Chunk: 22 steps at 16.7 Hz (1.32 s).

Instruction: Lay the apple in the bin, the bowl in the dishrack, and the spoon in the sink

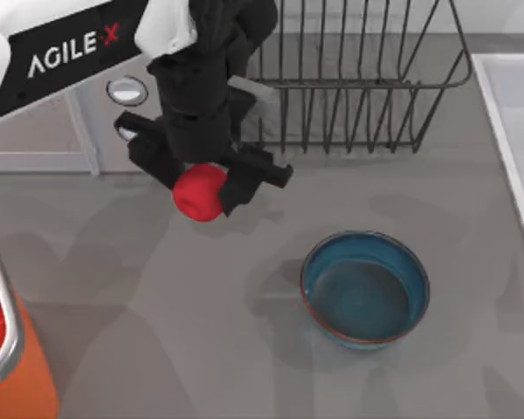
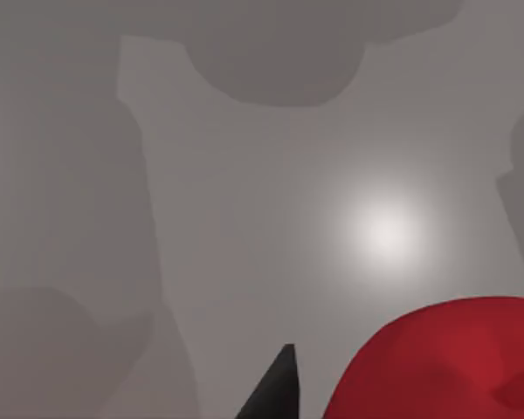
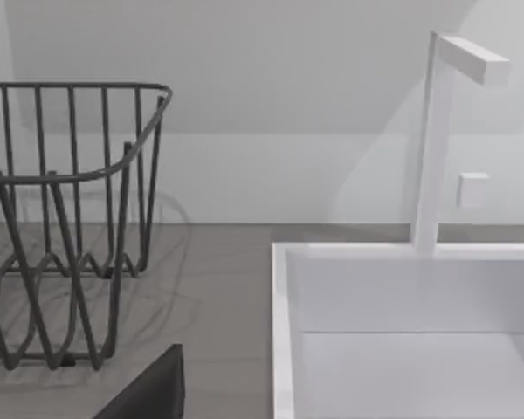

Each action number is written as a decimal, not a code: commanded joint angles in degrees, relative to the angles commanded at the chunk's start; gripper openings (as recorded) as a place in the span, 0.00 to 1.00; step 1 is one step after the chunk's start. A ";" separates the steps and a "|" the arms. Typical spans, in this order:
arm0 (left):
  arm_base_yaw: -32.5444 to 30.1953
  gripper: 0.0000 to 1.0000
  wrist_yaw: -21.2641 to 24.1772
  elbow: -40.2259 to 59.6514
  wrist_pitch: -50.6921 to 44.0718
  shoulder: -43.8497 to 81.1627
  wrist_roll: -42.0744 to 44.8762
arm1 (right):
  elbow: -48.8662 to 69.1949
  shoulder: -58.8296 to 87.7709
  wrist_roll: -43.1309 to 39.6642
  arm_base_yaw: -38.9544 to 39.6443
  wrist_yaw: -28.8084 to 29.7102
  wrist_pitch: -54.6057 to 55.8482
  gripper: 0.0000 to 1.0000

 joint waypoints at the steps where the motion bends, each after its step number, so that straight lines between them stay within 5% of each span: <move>1: 0.20 0.00 -0.12 -0.37 -0.02 -0.61 -1.65 | 0.00 0.00 0.00 0.00 0.00 0.00 1.00; 9: 5.27 0.00 -1.96 -8.16 0.19 -11.87 -34.80 | 0.00 0.00 0.00 0.00 0.00 0.00 1.00; 22: 26.28 0.00 -3.20 -28.13 -4.20 -35.80 -121.90 | 0.00 0.00 0.00 0.00 0.00 0.00 1.00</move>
